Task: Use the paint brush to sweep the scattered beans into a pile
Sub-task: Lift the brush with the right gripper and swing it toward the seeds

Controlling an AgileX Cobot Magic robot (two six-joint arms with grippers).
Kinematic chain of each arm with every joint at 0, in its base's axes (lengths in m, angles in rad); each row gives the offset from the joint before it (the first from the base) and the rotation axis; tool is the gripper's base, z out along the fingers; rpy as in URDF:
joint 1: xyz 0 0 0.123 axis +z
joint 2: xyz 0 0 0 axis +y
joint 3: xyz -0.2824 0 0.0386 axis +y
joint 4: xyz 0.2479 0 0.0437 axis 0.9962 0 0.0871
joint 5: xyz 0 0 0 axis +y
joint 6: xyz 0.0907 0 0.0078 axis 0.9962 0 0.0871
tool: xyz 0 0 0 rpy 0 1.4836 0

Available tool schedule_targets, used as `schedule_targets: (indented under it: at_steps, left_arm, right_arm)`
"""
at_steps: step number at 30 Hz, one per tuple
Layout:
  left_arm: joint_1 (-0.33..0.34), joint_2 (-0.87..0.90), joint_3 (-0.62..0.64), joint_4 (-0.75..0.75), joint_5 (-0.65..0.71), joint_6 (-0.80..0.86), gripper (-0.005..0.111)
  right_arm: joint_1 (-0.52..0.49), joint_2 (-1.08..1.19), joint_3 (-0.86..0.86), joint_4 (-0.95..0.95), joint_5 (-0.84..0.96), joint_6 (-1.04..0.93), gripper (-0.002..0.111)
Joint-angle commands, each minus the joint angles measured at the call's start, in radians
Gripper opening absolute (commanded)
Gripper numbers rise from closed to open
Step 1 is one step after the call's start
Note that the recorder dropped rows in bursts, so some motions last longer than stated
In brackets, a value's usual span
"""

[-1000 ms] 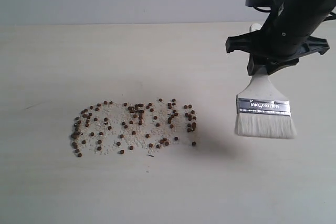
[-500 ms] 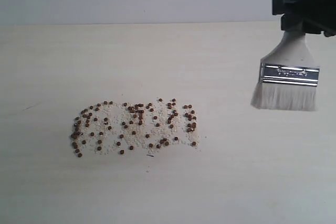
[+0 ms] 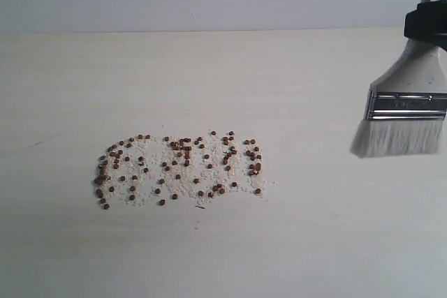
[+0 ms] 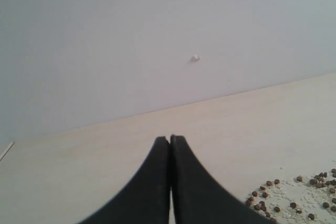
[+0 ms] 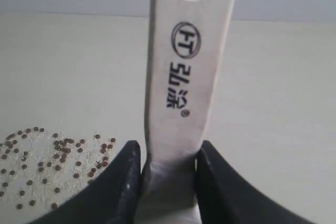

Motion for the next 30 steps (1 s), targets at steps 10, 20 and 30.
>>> schedule_targets:
  at_steps: [10, 20, 30]
  left_arm:
    - [0.003, -0.007, 0.003, 0.002, 0.0, -0.004, 0.0]
    - [0.003, -0.007, 0.003, -0.052, -0.218, -0.393, 0.0]
    - [0.003, -0.007, 0.003, -0.051, -0.427, -0.519, 0.0]
  right_arm:
    - [0.0, -0.007, 0.034, 0.061, -0.117, -0.058, 0.0]
    - [0.098, 0.006, 0.034, 0.442, -0.173, -0.417, 0.0]
    - [0.152, 0.101, 0.034, 0.415, -0.206, -0.419, 0.0]
